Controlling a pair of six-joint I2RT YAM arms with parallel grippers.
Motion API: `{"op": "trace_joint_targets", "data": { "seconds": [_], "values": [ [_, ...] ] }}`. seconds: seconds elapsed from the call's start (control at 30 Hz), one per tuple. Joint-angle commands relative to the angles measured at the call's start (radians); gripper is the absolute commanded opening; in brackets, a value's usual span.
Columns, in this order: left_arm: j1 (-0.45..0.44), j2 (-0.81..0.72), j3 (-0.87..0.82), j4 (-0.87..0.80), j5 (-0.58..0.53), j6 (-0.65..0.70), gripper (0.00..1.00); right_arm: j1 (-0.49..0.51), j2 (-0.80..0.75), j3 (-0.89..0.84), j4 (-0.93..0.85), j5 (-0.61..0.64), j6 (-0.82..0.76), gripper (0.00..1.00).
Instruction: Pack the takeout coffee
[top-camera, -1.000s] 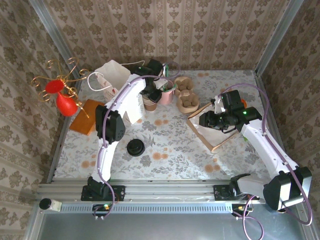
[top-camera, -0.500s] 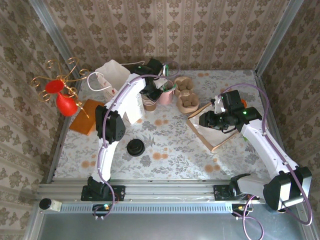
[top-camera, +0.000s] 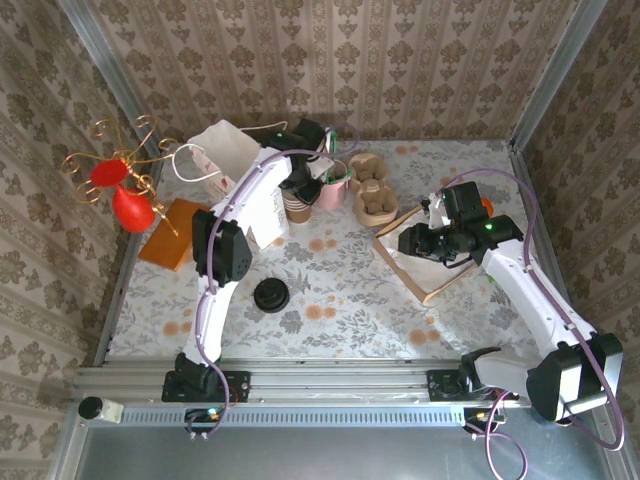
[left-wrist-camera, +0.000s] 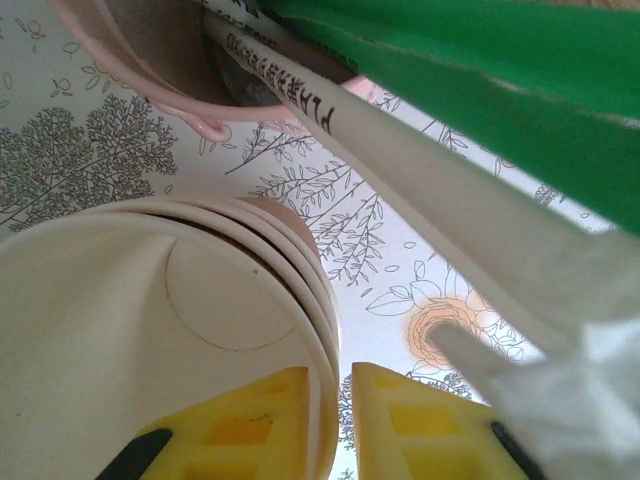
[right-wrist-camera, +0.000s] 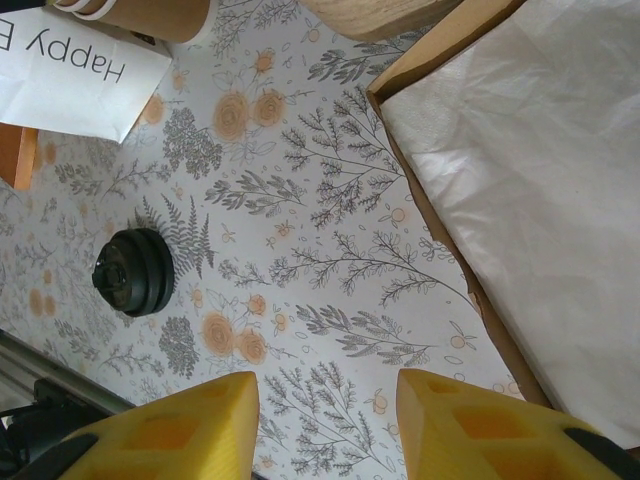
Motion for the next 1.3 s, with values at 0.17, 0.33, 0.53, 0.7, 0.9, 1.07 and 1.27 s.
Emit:
{"op": "trace_joint_targets", "data": {
  "seconds": [0.17, 0.33, 0.53, 0.7, 0.9, 1.07, 1.27],
  "values": [
    [0.012, 0.007, 0.025, -0.038, -0.021, 0.007, 0.12, -0.004, -0.02, -0.008, 0.011, 0.0, -0.009, 0.41],
    [0.012, 0.007, 0.031, -0.055, -0.021, 0.009, 0.23, -0.005, -0.02, -0.011, 0.016, 0.0, -0.005, 0.41],
    [0.014, 0.001, 0.036, -0.054, -0.02, 0.004, 0.26, -0.004, -0.021, -0.014, 0.018, -0.001, -0.002, 0.41],
    [0.021, -0.001, 0.048, -0.059, -0.004, -0.003, 0.26, -0.004, -0.023, -0.018, 0.021, -0.003, -0.001, 0.41],
    [0.024, -0.004, 0.05, -0.059, 0.007, -0.008, 0.26, -0.003, -0.021, -0.027, 0.032, -0.008, 0.005, 0.41],
    [0.026, 0.007, 0.045, -0.063, 0.0, -0.006, 0.21, -0.004, -0.021, -0.026, 0.031, -0.007, 0.001, 0.41],
    [0.024, 0.008, 0.047, -0.06, 0.005, -0.009, 0.09, -0.004, -0.021, -0.029, 0.032, -0.006, 0.002, 0.4]
  ]
}}
